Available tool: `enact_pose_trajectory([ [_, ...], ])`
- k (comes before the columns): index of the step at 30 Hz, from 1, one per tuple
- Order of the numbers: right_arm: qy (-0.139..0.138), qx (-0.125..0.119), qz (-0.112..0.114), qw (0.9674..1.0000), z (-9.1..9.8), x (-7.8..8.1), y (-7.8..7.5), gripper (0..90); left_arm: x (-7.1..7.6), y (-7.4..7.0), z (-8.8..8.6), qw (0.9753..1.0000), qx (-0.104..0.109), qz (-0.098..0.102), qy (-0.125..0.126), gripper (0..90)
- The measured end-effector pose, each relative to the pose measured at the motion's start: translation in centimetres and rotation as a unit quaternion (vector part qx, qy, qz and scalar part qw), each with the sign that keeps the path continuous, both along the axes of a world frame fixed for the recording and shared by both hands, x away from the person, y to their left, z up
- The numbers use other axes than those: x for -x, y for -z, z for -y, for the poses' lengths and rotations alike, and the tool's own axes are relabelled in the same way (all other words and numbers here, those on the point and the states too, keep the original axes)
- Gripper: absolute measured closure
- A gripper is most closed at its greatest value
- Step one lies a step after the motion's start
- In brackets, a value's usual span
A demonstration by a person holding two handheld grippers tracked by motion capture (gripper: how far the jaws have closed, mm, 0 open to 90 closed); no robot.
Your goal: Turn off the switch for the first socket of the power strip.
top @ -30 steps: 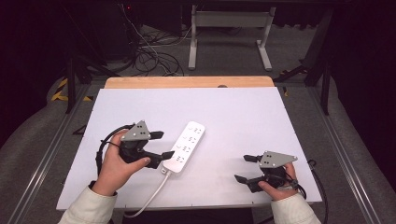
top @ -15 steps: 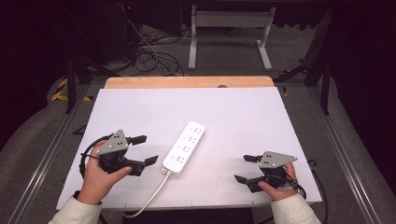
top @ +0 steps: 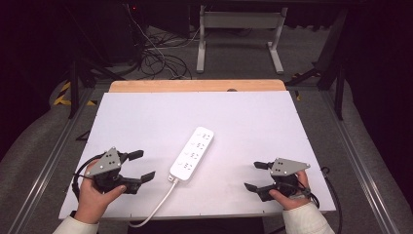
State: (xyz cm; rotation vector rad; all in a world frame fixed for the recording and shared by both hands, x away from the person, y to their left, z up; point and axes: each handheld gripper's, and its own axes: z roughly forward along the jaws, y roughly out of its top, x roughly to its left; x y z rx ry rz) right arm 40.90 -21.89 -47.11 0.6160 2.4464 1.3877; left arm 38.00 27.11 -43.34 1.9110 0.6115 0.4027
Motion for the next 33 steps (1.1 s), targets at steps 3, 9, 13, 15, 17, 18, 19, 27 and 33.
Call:
enact_pose_trajectory([
  [3,0.000,0.001,0.000,1.0000,0.0,0.0,0.0,20.5,0.2,0.8,-0.5,1.0000,0.005,0.001,-0.003,18.0],
  [9,0.000,-0.001,0.001,1.0000,0.0,0.0,0.0,20.4,0.4,1.8,-1.2,0.9999,0.003,0.006,-0.008,17.9],
  [13,0.001,-0.001,0.000,1.0000,0.0,0.0,0.0,20.4,0.6,2.5,-1.6,0.9999,-0.005,0.008,-0.011,18.2],
  [15,0.001,-0.002,0.000,1.0000,0.0,0.0,0.0,20.4,0.8,3.0,-2.0,0.9999,0.008,0.005,-0.014,18.2],
  [17,0.001,-0.002,0.000,1.0000,0.0,0.0,0.0,20.4,1.0,3.4,-2.2,0.9998,0.014,-0.003,-0.015,18.2],
  [18,0.001,-0.003,0.000,1.0000,0.0,0.0,0.0,20.4,1.1,3.7,-2.3,0.9998,0.010,-0.006,-0.016,18.1],
  [19,0.001,-0.003,-0.001,1.0000,0.0,0.0,0.0,20.4,1.1,3.8,-2.4,0.9998,0.004,-0.007,-0.016,17.9],
  [27,0.000,-0.003,-0.001,1.0000,0.0,0.0,0.1,20.4,1.8,4.7,-2.6,0.9994,-0.014,-0.023,-0.020,18.1],
  [33,-0.001,-0.002,-0.001,1.0000,-0.1,0.0,0.1,20.3,1.8,4.2,-2.2,0.9996,-0.016,-0.010,-0.022,18.6],
])
